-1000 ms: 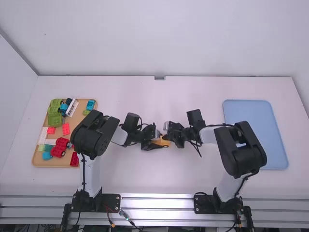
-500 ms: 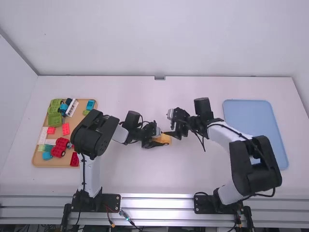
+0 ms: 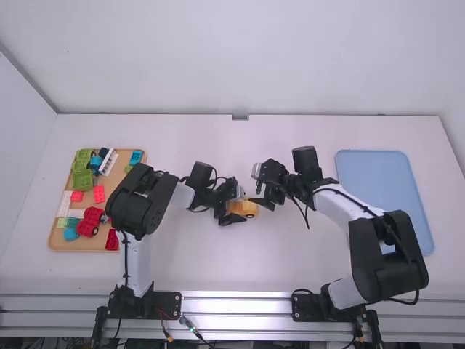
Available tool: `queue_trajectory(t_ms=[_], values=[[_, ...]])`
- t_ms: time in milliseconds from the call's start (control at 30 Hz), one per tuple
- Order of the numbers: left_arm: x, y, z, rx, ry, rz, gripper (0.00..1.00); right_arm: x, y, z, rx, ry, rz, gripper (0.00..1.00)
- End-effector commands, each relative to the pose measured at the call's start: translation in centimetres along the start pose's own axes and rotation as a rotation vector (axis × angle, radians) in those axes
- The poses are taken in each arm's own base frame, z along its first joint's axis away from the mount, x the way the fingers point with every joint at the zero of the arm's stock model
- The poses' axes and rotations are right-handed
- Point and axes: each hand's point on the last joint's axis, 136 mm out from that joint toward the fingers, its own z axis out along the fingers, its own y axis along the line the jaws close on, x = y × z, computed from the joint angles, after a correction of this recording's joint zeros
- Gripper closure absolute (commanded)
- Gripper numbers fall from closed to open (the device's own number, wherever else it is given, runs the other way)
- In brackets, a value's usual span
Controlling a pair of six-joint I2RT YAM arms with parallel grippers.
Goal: Assemble lego blocks to make yellow taxi
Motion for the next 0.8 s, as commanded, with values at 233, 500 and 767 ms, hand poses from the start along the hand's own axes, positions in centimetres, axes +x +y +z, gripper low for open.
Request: queue_trajectory(t_ms=[233, 500, 767], values=[[-1.3, 1.7, -4.9, -0.035, 0.183, -0.07, 0.01, -0.9, -0.6, -0.3, 0.02, -0.011, -0.022, 0.01], [-4.4, 3.5, -11.0, -0.105, 0.385, -0.29, 0.01, -1.3, -1.1, -0.3, 0.036, -0.024, -0.04, 0.01], [-4.9, 7.3, -19.2, -0.396, 0.625, -0.541, 0.01, -2.1, -2.2, -0.4, 0.075, -0.055, -0.001, 0.01]])
